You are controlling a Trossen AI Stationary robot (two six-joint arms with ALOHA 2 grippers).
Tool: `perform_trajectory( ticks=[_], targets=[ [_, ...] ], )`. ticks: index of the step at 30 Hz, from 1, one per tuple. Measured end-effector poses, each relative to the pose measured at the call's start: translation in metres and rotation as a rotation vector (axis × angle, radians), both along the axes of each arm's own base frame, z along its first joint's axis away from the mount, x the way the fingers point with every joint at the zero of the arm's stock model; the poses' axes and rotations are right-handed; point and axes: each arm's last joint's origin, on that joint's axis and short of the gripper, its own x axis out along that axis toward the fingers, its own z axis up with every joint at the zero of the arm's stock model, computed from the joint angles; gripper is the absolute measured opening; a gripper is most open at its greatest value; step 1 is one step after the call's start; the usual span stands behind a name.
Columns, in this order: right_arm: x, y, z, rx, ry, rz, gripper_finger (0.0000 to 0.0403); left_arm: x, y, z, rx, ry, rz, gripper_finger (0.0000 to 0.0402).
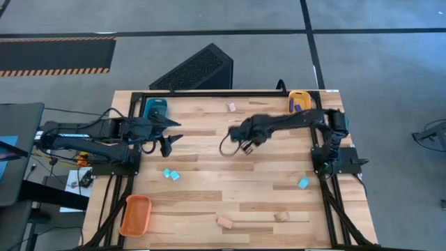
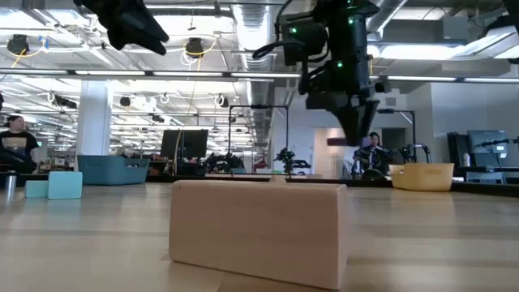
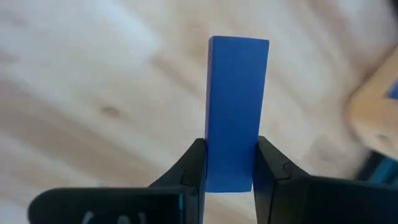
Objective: Sort & place blocks by color
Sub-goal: Put the blue block into the yellow bin
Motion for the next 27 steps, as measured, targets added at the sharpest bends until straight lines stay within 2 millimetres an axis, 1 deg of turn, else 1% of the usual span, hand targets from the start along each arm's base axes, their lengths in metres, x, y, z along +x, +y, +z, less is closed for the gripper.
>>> perform_trajectory(
  ticks=[3,7,10,12,15,18,20,22,24,27],
  targets=[
    [-0.01,-0.031,0.012,-0.029,0.006,-0.003,0.0079,0.007,0.004,-0.005,-0.019,0.025,0.038,0.024],
    [-0.031,-0.073,0.03,-0.082,-0.008,-0.05,0.0079,0.014,0.008,-0.012,-0.051,0.063,0.084,0.024],
    [-0.05,-0.104,0.042,-0.091,-0.024,-0.086,0.0079,0.018,0.012,-0.016,-0.047,0.089,0.101,0.024],
    [-0.066,-0.126,0.05,-0.095,-0.031,-0.126,0.0079,0.02,0.017,-0.017,-0.031,0.099,0.125,0.024],
    [-0.091,-0.157,0.053,-0.096,-0.022,-0.206,0.0079,0.023,0.027,-0.018,-0.026,0.094,0.181,0.024],
    [-0.113,-0.183,0.051,-0.063,-0.013,-0.275,0.0079,0.026,0.04,-0.018,0.006,0.086,0.209,0.024],
    [-0.123,-0.194,0.044,-0.017,-0.018,-0.312,0.0079,0.028,0.051,-0.017,0.028,0.076,0.22,0.024],
    [-0.134,-0.198,0.034,0.067,-0.012,-0.329,0.0079,0.029,0.061,-0.014,0.025,0.034,0.225,0.024],
    [-0.144,-0.195,0.021,0.128,0.031,-0.348,0.0079,0.029,0.07,-0.011,0.014,-0.01,0.231,0.024],
    [-0.16,-0.188,0.002,0.157,0.072,-0.376,0.0088,0.026,0.08,-0.009,-0.03,-0.062,0.267,0.024]
  ],
)
